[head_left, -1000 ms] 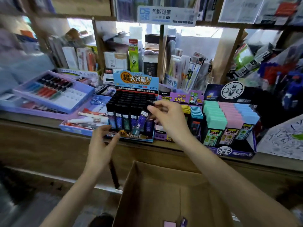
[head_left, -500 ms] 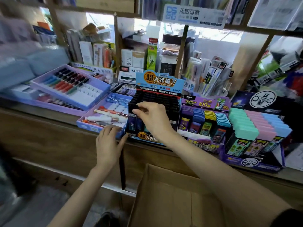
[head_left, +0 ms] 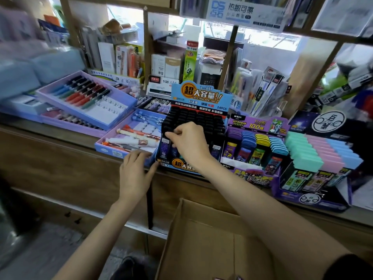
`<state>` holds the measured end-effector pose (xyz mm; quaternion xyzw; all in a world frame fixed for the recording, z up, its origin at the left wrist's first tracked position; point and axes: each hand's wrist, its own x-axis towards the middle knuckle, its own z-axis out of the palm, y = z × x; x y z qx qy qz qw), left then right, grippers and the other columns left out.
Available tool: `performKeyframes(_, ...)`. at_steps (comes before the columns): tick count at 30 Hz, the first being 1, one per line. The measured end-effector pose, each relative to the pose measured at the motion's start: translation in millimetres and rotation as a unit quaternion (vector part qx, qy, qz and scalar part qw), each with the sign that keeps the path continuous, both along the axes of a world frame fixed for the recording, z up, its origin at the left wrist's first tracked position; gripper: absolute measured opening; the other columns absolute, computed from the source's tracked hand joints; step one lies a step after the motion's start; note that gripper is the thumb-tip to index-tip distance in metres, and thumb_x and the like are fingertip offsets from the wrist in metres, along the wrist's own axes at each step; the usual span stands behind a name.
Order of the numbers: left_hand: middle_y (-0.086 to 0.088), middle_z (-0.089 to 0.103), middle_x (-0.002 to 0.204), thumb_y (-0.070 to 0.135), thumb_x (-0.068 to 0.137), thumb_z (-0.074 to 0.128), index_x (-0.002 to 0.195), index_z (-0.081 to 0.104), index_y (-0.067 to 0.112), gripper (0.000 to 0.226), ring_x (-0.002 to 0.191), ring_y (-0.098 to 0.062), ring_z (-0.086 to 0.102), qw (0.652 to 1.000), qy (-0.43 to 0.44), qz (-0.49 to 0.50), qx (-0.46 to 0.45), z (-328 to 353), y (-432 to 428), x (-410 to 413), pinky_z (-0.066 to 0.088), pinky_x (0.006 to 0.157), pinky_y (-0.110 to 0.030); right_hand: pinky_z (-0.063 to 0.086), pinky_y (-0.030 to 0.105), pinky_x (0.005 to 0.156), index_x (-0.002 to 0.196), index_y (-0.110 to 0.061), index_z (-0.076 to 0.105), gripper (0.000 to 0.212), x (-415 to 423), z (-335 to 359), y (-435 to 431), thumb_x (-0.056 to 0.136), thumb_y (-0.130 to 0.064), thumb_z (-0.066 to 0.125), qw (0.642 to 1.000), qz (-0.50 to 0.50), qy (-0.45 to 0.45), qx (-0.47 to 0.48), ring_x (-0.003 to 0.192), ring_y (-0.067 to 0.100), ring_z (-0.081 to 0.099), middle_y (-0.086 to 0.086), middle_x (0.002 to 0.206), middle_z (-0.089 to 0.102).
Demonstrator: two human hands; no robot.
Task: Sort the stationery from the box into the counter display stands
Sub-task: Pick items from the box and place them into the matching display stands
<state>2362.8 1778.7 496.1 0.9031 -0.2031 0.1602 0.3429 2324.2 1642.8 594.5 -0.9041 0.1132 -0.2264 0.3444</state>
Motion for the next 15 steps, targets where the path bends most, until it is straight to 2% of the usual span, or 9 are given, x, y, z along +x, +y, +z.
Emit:
performKeyframes(2, -0.012, 0.058, 0.118, 0.026, 0.087, 0.065, 0.113, 0.061, 0.005, 0.033, 0.114, -0.03, 0.048, 1.0, 0.006, -0.005, -0.003, 5.9, 1.8, -1.6, 0.04, 0.09, -0.042, 0.057, 0.042, 0.063, 0.072, 0.008, 0.066, 0.044, -1.5, 2.2, -1.4, 0.09, -0.031, 0.062, 0.999, -0.001, 0.027, -0.031, 0.057, 0.029, 0.066, 0.022, 0.067, 0.067)
performKeyframes(4, -0.013, 0.057, 0.12, 0.024, 0.088, 0.065, 0.116, 0.06, 0.004, 0.035, 0.115, -0.03, 0.047, 1.0, -0.005, -0.008, -0.018, 12.6, 4.3, -7.7, 0.039, 0.092, -0.041, 0.057, 0.041, 0.066, 0.072, 0.005, 0.067, 0.045, -7.1, 4.4, -3.9, 0.09, -0.036, 0.06, 0.997, 0.009, 0.042, -0.064, 0.058, 0.028, 0.065, 0.019, 0.065, 0.067)
performKeyframes(7, -0.011, 0.055, 0.12, 0.022, 0.088, 0.064, 0.117, 0.058, 0.006, 0.033, 0.116, -0.026, 0.045, 0.998, -0.015, -0.044, -0.05, 21.6, 9.5, -25.3, 0.038, 0.093, -0.036, 0.054, 0.034, 0.069, 0.081, -0.006, 0.069, 0.033, -28.4, 6.5, -12.1, 0.09, -0.036, 0.061, 0.994, 0.039, 0.025, -0.095, 0.067, 0.017, 0.062, 0.005, 0.071, 0.067)
performKeyframes(10, -0.001, 0.053, 0.112, 0.024, 0.088, 0.063, 0.113, 0.058, 0.015, 0.027, 0.107, -0.014, 0.048, 0.992, -0.008, -0.104, -0.074, 16.8, 14.4, -49.1, 0.037, 0.084, -0.023, 0.047, 0.02, 0.068, 0.089, -0.014, 0.07, 0.017, -66.3, 0.5, -29.0, 0.088, -0.03, 0.064, 0.992, 0.095, 0.005, -0.08, 0.067, 0.001, 0.055, -0.009, 0.072, 0.06)
performKeyframes(12, 0.006, 0.048, 0.107, 0.026, 0.087, 0.063, 0.112, 0.057, 0.019, 0.027, 0.097, -0.005, 0.048, 0.989, 0.015, -0.127, -0.079, 2.4, 15.0, -66.4, 0.034, 0.074, -0.013, 0.042, 0.006, 0.066, 0.094, -0.018, 0.07, 0.013, -96.8, -14.2, -44.5, 0.088, -0.028, 0.064, 0.988, 0.137, 0.032, -0.061, 0.069, -0.008, 0.055, -0.018, 0.073, 0.057)
performKeyframes(15, 0.008, 0.045, 0.107, 0.024, 0.088, 0.064, 0.117, 0.055, 0.014, 0.032, 0.093, -0.003, 0.046, 0.987, 0.07, -0.138, -0.054, -34.4, 10.9, -86.0, 0.031, 0.071, -0.01, 0.04, 0.001, 0.069, 0.101, -0.021, 0.07, 0.017, -138.7, -51.0, -66.0, 0.088, -0.03, 0.064, 0.972, 0.185, 0.133, -0.057, 0.077, -0.014, 0.056, -0.017, 0.086, 0.064)
